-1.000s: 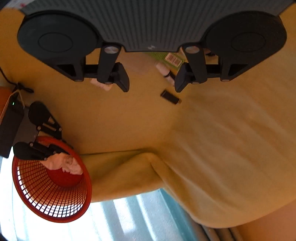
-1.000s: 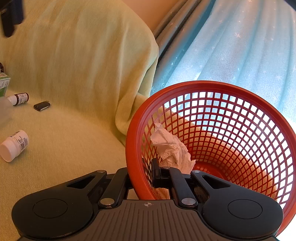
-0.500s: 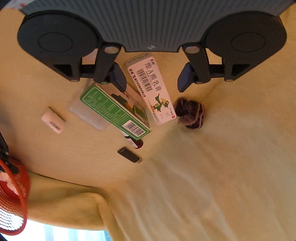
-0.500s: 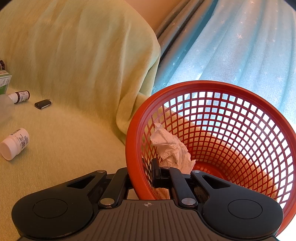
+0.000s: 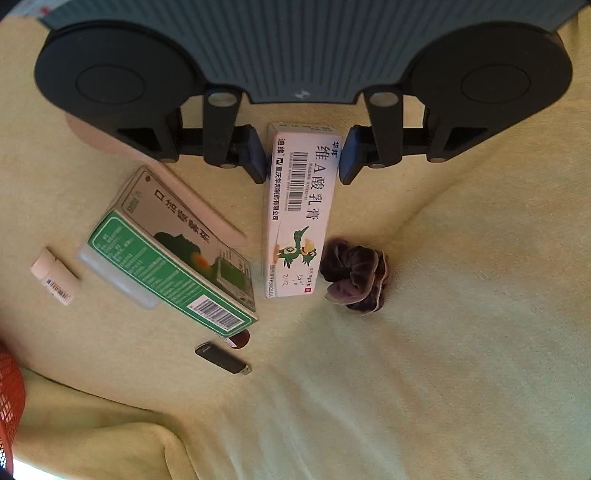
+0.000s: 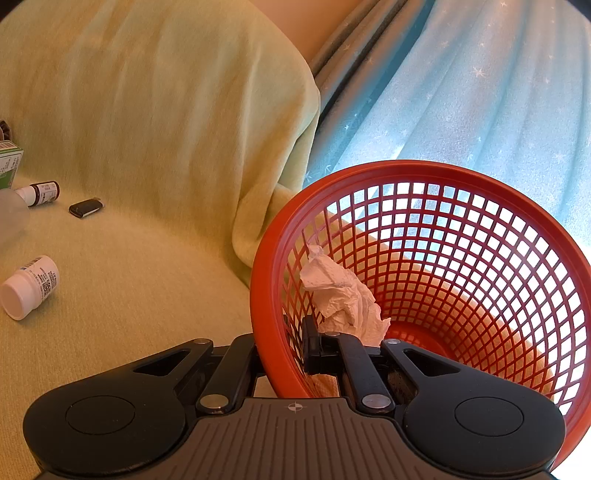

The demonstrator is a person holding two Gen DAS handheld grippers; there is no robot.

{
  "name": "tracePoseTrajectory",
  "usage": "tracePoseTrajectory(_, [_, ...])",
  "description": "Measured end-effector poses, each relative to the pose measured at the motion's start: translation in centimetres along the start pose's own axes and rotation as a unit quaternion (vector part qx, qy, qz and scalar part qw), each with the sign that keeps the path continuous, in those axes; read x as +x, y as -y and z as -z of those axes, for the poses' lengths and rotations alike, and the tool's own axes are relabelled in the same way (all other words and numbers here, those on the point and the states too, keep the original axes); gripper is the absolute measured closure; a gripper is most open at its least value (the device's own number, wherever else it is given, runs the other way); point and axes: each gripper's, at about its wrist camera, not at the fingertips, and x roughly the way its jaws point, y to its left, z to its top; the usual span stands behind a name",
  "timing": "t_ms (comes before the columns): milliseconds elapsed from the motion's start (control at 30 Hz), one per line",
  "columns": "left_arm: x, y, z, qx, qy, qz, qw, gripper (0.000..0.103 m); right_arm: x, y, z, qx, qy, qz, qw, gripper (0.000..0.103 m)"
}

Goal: Organize objects
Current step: 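Return the left gripper to the items and grasp the white ointment box, then carry the white ointment box with the left gripper and drop it into the wastebasket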

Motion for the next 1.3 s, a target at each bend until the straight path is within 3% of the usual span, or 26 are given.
tracePoseTrajectory(333, [1.2,-0.1,-1.1,0.026,-0.006,0.018,0.9995,0.067,-0.1,0.1,0.1,-0.001,0.000,-0.002,1.000,0.100])
tracePoseTrajectory(467, [-1.1,0.5,-0.4,0.083,0.019,-0.007,0.9964,0.069,-0.1,0.2,0.1,-0.001,0.000,-0.002,1.000,0.100])
tracePoseTrajectory(567, [-3.7,1.1,0.2,0.134,0.057,-0.029,0.9890,0.070,-0.1,0.2,0.1,-0.001,0.000,-0.002,1.000,0.100])
tracePoseTrajectory(667, [-6.3,1.7,0.6,0.188,0.096,-0.050,0.9762,0.070,-0.1,0.2,0.1,-0.001,0.000,-0.002,1.000,0.100])
tracePoseTrajectory(933, [-10.2,3.4,0.5,0.278,0.146,-0.068,0.9471,0.070,-0.1,0.2,0.0,-0.001,0.000,-0.003,1.000,0.100])
tracePoseTrajectory(1133, [-13.3,6.6,-0.3,0.353,0.215,-0.056,0.9086,0.070,-0.1,0.2,0.1,-0.001,0.000,-0.003,1.000,0.100])
tracePoseTrajectory(1300, [-15.3,10.0,-2.0,0.399,0.271,-0.020,0.8754,0.069,-0.1,0.2,0.1,-0.001,0.000,-0.003,1.000,0.100])
